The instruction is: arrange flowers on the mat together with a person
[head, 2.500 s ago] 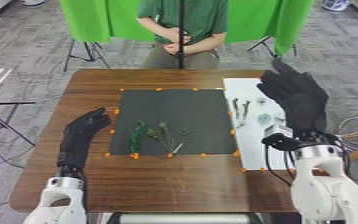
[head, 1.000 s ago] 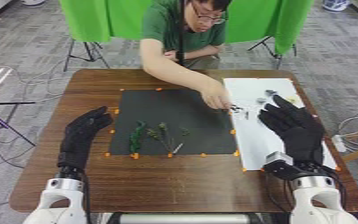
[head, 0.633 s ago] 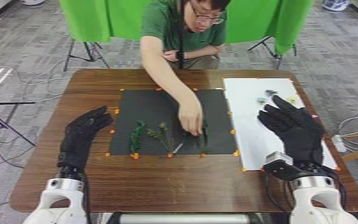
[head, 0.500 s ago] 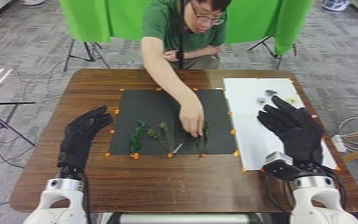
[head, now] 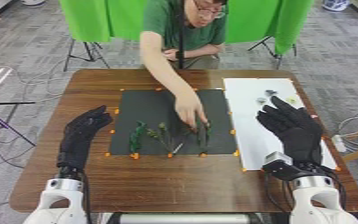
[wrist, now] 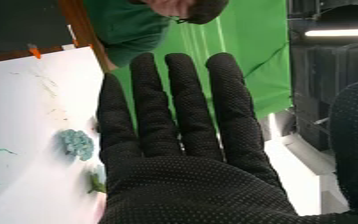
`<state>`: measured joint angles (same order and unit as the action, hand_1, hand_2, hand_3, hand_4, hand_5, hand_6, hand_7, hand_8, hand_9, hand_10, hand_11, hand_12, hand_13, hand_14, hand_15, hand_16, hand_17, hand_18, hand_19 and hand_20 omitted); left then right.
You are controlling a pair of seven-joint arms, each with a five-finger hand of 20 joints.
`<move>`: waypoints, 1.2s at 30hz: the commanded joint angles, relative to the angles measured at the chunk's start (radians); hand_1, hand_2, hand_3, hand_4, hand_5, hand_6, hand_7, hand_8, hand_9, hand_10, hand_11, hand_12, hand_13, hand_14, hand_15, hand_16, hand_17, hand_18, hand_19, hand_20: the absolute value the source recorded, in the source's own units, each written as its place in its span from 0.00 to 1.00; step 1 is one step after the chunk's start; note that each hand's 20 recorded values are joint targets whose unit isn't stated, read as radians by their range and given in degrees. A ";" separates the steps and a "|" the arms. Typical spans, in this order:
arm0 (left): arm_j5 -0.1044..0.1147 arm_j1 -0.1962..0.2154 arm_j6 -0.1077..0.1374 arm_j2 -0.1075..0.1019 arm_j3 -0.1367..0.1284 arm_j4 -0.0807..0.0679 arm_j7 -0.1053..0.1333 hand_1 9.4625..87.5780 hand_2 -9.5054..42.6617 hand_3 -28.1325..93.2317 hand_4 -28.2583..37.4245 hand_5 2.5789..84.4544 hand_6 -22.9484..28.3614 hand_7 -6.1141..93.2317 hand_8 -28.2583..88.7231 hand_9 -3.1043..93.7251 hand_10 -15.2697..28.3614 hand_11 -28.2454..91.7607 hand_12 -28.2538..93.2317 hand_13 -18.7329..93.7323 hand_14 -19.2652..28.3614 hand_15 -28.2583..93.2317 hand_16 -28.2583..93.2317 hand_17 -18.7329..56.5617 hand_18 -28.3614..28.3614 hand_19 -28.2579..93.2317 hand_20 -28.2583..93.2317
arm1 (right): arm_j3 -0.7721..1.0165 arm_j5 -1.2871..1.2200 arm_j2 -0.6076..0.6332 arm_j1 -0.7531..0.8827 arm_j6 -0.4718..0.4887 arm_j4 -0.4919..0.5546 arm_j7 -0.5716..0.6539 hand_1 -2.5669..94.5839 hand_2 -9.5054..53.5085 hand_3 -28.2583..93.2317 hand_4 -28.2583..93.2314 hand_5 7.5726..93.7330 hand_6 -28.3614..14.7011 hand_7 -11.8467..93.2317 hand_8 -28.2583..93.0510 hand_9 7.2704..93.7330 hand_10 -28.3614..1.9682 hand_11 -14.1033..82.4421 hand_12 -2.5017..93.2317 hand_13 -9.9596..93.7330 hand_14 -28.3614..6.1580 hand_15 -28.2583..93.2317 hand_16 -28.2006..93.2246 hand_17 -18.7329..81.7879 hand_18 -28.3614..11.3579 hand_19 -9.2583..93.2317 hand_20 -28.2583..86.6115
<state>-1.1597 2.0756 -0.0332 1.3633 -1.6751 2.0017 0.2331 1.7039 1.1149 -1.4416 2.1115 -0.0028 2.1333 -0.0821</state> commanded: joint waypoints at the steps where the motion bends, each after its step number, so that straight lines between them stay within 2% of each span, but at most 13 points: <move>1: 0.003 0.008 -0.013 0.014 -0.006 -0.001 -0.003 0.24 0.03 0.77 0.16 0.55 0.53 0.23 0.19 0.51 0.65 0.40 0.35 0.48 0.79 0.43 0.26 0.26 0.79 0.36 0.38 | -0.009 0.006 -0.002 0.014 -0.003 0.009 -0.010 0.13 0.24 0.85 0.11 0.49 0.63 0.21 0.18 0.50 0.44 0.22 0.21 0.48 0.37 0.33 0.43 0.38 0.33 0.21 0.50; 11: 0.008 0.010 -0.009 0.010 -0.007 -0.001 -0.005 0.24 0.03 0.77 0.16 0.55 0.53 0.23 0.19 0.51 0.65 0.40 0.35 0.49 0.79 0.43 0.26 0.26 0.79 0.36 0.38 | -0.008 0.027 0.011 0.000 -0.008 0.011 -0.022 0.16 0.18 0.86 0.10 0.50 0.62 0.22 0.17 0.51 0.43 0.22 0.22 0.49 0.37 0.33 0.43 0.40 0.38 0.17 0.51; 12: 0.014 0.010 -0.001 0.002 -0.003 -0.001 -0.001 0.24 0.03 0.77 0.16 0.55 0.53 0.23 0.19 0.51 0.65 0.40 0.35 0.49 0.79 0.43 0.26 0.26 0.79 0.36 0.38 | -0.004 0.055 0.019 -0.009 -0.005 0.010 -0.027 0.18 0.14 0.87 0.10 0.50 0.63 0.22 0.17 0.51 0.43 0.22 0.22 0.49 0.38 0.33 0.43 0.40 0.38 0.17 0.52; 13: 0.013 0.012 -0.001 0.002 -0.004 0.000 -0.001 0.24 0.03 0.77 0.16 0.55 0.53 0.23 0.19 0.51 0.65 0.40 0.35 0.49 0.79 0.43 0.26 0.26 0.79 0.36 0.38 | -0.003 0.106 0.030 -0.018 -0.016 0.013 -0.023 0.22 0.11 0.87 0.10 0.50 0.65 0.23 0.17 0.51 0.44 0.22 0.22 0.49 0.40 0.33 0.43 0.40 0.37 0.18 0.52; 14: 0.014 0.011 -0.001 0.002 -0.004 0.000 -0.004 0.24 0.03 0.77 0.16 0.55 0.54 0.23 0.19 0.51 0.65 0.40 0.35 0.49 0.79 0.43 0.26 0.26 0.79 0.36 0.38 | -0.003 0.179 0.044 -0.029 -0.041 0.020 -0.013 0.25 0.09 0.87 0.09 0.50 0.67 0.24 0.16 0.51 0.45 0.22 0.22 0.50 0.42 0.34 0.43 0.40 0.37 0.21 0.53; 16: 0.014 0.013 -0.001 0.000 -0.006 0.001 -0.004 0.24 0.03 0.77 0.16 0.55 0.54 0.23 0.19 0.51 0.65 0.40 0.35 0.48 0.79 0.43 0.26 0.26 0.79 0.36 0.38 | -0.011 0.373 0.083 -0.064 -0.103 0.018 -0.005 0.31 0.08 0.87 0.08 0.51 0.68 0.26 0.16 0.51 0.46 0.22 0.22 0.52 0.45 0.34 0.43 0.41 0.37 0.32 0.58; 18: 0.015 0.012 -0.001 0.001 -0.006 0.001 -0.003 0.24 0.03 0.77 0.16 0.55 0.53 0.23 0.19 0.51 0.65 0.40 0.35 0.48 0.79 0.43 0.26 0.26 0.79 0.36 0.38 | -0.025 0.587 0.129 -0.104 -0.170 0.028 0.076 0.34 0.07 0.86 0.08 0.52 0.69 0.27 0.15 0.53 0.47 0.23 0.22 0.56 0.46 0.35 0.43 0.41 0.37 0.41 0.62; 21: 0.016 0.009 -0.001 -0.003 -0.004 0.001 -0.003 0.24 0.03 0.77 0.16 0.55 0.54 0.23 0.19 0.51 0.65 0.40 0.35 0.48 0.79 0.43 0.26 0.26 0.79 0.36 0.38 | -0.030 0.868 0.189 -0.168 -0.167 0.022 0.176 0.37 0.01 0.85 0.07 0.52 0.68 0.28 0.15 0.54 0.48 0.24 0.22 0.61 0.47 0.37 0.43 0.41 0.35 0.50 0.62; 23: 0.015 0.007 0.000 -0.002 -0.003 -0.001 -0.002 0.24 0.03 0.77 0.16 0.55 0.54 0.23 0.19 0.51 0.65 0.40 0.35 0.48 0.79 0.43 0.26 0.26 0.79 0.36 0.38 | -0.045 1.013 0.230 -0.206 -0.163 0.013 0.243 0.38 0.00 0.85 0.05 0.52 0.67 0.27 0.15 0.54 0.49 0.25 0.22 0.63 0.47 0.38 0.44 0.41 0.33 0.54 0.63; 28: 0.016 0.007 0.001 -0.006 -0.003 0.002 -0.004 0.24 0.03 0.77 0.16 0.55 0.54 0.23 0.19 0.51 0.65 0.40 0.35 0.48 0.79 0.43 0.26 0.26 0.79 0.36 0.38 | -0.071 1.269 0.321 -0.289 -0.009 -0.021 0.358 0.37 0.00 0.85 0.01 0.53 0.65 0.27 0.16 0.58 0.44 0.28 0.24 0.67 0.45 0.44 0.45 0.43 0.28 0.61 0.64; 30: 0.016 0.009 0.001 -0.008 -0.005 0.003 -0.005 0.24 0.03 0.77 0.16 0.55 0.54 0.23 0.19 0.51 0.65 0.40 0.35 0.48 0.79 0.43 0.26 0.26 0.79 0.36 0.38 | -0.083 1.319 0.352 -0.316 0.092 -0.031 0.391 0.37 0.00 0.85 0.01 0.54 0.65 0.26 0.16 0.59 0.45 0.29 0.24 0.69 0.46 0.45 0.45 0.44 0.27 0.63 0.64; 33: 0.018 0.014 0.006 -0.011 -0.006 0.006 -0.006 0.24 0.03 0.77 0.16 0.55 0.54 0.23 0.19 0.51 0.65 0.40 0.35 0.48 0.79 0.43 0.26 0.26 0.79 0.36 0.38 | -0.142 1.372 0.398 -0.388 0.208 -0.073 0.444 0.38 0.00 0.85 0.00 0.49 0.65 0.25 0.17 0.59 0.45 0.30 0.25 0.70 0.45 0.46 0.45 0.44 0.25 0.64 0.65; 36: 0.020 0.020 0.007 -0.011 -0.005 0.009 -0.007 0.24 0.03 0.77 0.16 0.55 0.54 0.23 0.19 0.51 0.65 0.40 0.35 0.48 0.79 0.43 0.26 0.26 0.79 0.36 0.38 | -0.179 1.402 0.427 -0.420 0.283 -0.105 0.470 0.38 0.00 0.85 0.00 0.47 0.64 0.24 0.17 0.59 0.43 0.29 0.25 0.70 0.45 0.47 0.46 0.44 0.24 0.65 0.65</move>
<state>-1.1486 2.0768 -0.0345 1.3550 -1.6780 2.0035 0.2321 1.6021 2.1478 -1.0933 1.7849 0.1564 2.0973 0.3124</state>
